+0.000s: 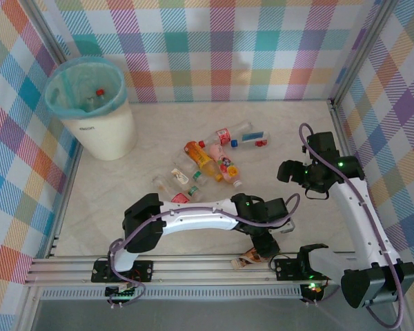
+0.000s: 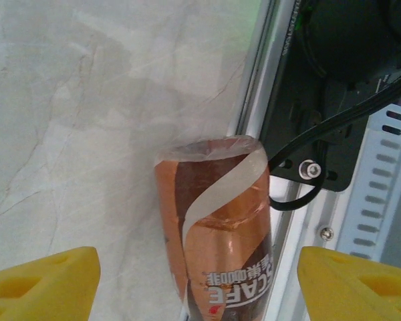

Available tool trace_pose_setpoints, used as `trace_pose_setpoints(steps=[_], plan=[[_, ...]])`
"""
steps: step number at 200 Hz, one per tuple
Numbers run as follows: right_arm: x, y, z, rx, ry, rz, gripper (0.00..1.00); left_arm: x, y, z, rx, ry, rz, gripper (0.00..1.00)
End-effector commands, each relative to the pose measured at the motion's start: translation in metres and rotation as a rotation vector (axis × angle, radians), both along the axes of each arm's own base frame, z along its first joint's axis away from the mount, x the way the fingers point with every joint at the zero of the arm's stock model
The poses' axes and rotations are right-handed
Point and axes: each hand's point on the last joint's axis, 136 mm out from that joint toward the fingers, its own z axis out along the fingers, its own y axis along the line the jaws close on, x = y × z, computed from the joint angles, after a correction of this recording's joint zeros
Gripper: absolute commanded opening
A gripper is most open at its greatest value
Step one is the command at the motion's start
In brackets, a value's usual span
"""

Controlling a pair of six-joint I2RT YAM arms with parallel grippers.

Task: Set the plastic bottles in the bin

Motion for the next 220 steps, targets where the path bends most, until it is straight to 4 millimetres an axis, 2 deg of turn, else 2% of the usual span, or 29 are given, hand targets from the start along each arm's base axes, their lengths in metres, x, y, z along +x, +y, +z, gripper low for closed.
trace_pose_setpoints(steps=[1,79,140,170,220], plan=[[0.003,-0.005,0.016,-0.013,-0.062,0.002,0.89,-0.008,0.009,-0.006,0.069,0.076,-0.029,0.78],[-0.001,-0.012,0.040,-0.022,-0.163,-0.024,0.89,-0.016,0.000,-0.016,0.119,0.211,-0.034,0.76],[-0.005,-0.016,0.057,-0.026,-0.241,-0.034,0.89,-0.013,-0.009,-0.027,0.160,0.322,0.003,0.76],[-0.005,-0.016,0.061,-0.027,-0.259,-0.030,0.89,-0.010,-0.014,-0.034,0.166,0.402,0.046,0.78],[-0.006,-0.014,0.061,-0.016,-0.266,-0.025,0.89,-0.010,-0.020,-0.041,0.165,0.478,0.056,0.76]])
